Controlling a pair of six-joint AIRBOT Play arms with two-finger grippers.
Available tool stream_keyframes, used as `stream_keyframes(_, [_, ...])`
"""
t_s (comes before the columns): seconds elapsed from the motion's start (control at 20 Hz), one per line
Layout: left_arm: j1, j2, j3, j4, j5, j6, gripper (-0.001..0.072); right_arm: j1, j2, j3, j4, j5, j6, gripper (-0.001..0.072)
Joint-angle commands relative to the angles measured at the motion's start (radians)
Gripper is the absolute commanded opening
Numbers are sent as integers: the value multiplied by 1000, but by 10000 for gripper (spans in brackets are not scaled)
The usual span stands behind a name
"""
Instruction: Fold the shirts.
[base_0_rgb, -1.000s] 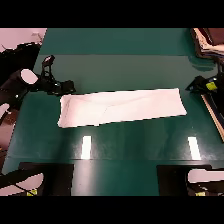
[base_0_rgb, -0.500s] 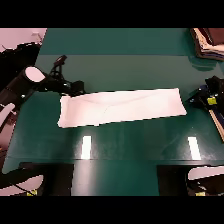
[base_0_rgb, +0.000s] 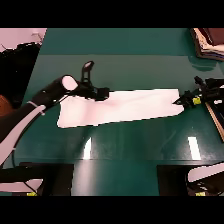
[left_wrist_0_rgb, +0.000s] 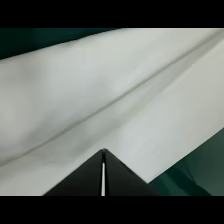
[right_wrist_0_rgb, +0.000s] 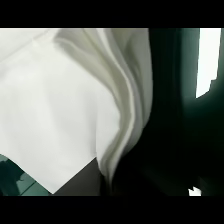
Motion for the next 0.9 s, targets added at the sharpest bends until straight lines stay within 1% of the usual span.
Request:
stream_keyframes(0.0, [-67, -115, 86, -14, 21, -8, 22, 43, 90, 0, 21, 8, -28, 16])
stream_keyframes(0.05, [-84, -150, 117, -17, 21, -9, 23, 55, 141, 0, 29, 13, -28, 16])
stream_keyframes(0.2, [-128, -239, 182, -23, 19, -8, 22, 103, 289, 8, 153, 14, -25, 15])
stream_keyframes(0.25, [-135, -259, 194, -23, 18, -8, 22, 127, 330, 31, 185, 11, -7, 16])
stream_keyframes(0.35, [-139, -283, 201, -29, 9, -16, 22, 184, 385, 102, 195, 8, 48, 15])
stream_keyframes(0.65, [-139, -288, 201, -21, -2, -16, 22, 367, 417, 317, 194, -2, 93, 15])
stream_keyframes(0.85, [-130, -275, 203, -20, -7, -15, 22, 460, 417, 354, 194, -32, 93, 15])
